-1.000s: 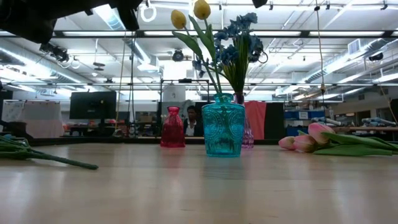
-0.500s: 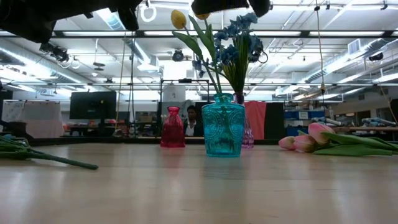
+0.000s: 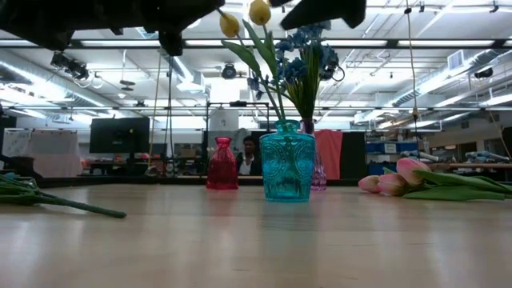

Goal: Sort flowers into vase by color
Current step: Put the yellow flower into the blue vase

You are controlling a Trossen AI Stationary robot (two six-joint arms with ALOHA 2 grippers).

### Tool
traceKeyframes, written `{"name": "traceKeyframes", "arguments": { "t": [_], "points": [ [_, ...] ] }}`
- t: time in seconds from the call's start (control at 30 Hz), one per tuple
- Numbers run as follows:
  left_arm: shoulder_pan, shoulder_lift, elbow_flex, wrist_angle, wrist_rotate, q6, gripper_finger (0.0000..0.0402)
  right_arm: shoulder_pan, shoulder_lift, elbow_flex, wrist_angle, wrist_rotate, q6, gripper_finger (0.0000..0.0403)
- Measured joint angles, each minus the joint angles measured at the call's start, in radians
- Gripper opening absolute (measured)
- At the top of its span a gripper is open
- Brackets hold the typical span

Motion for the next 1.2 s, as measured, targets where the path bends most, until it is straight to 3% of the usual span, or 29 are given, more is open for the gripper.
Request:
{"name": "traceKeyframes", "arguments": {
  "t": [0.13,0.23,0.33,0.6,0.87,1.2],
  "points": [
    [0.000,0.000,0.037,-0.062,0.008,0.002,0.0023,0.014,-0.059,0.000,-0.079,-0.066,0.060,0.0248],
    [0.006,0.000,0.073,-0.129,0.046,0.002,0.0022,0.027,-0.071,0.000,-0.070,-0.017,0.057,0.0252],
    [0.027,0.000,0.128,-0.257,0.109,-0.027,0.0022,0.026,-0.059,0.000,-0.028,0.037,0.003,0.0249],
    [0.053,0.000,0.257,-0.522,0.233,-0.062,0.0022,-0.015,0.040,0.000,0.211,0.020,-0.187,0.0220],
    [0.055,0.000,0.314,-0.622,0.272,-0.060,0.0026,-0.047,0.048,0.000,0.259,0.011,-0.210,0.0170],
    [0.057,0.000,0.316,-0.575,0.277,-0.042,0.0026,-0.085,0.048,0.000,0.287,-0.077,-0.227,0.0107]
  ]
}}
